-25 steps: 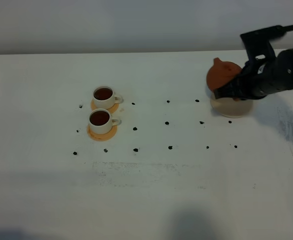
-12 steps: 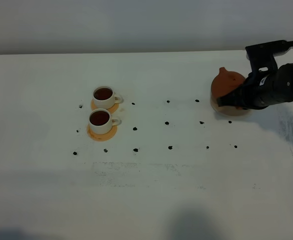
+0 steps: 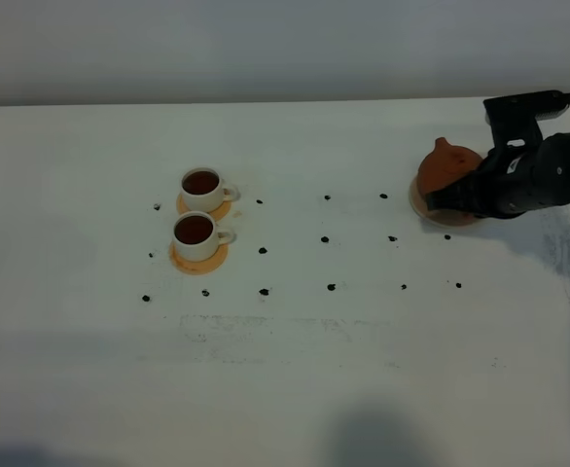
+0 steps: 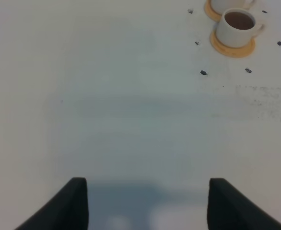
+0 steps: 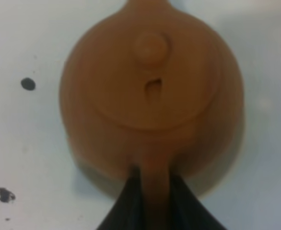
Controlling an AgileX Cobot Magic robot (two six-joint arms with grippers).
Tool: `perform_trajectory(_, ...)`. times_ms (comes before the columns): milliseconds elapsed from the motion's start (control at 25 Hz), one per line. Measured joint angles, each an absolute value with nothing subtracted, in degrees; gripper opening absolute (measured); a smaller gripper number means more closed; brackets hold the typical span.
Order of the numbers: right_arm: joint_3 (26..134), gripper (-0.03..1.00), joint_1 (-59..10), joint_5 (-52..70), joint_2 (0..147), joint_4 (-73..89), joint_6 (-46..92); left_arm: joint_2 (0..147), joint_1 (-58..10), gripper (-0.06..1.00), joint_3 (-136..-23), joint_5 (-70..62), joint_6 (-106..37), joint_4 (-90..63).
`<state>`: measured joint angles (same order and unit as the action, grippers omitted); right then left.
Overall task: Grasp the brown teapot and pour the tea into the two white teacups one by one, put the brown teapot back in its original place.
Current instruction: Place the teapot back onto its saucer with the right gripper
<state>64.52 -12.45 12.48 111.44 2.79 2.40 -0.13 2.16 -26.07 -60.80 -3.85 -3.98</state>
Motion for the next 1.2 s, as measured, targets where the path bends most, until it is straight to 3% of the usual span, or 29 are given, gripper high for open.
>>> perform_trajectory(880, 63.94, 0.13, -12.32, 12.59, 112.33, 3.9, 0.79, -0.13, 2.16, 0.52, -26.07, -60.8, -3.85, -3.98)
perform_trajectory(1200, 63.94, 0.39, -12.32, 12.61, 112.01, 4.15, 0.0, -0.13, 2.16, 0.52, -26.07, -60.8, -3.85, -3.98)
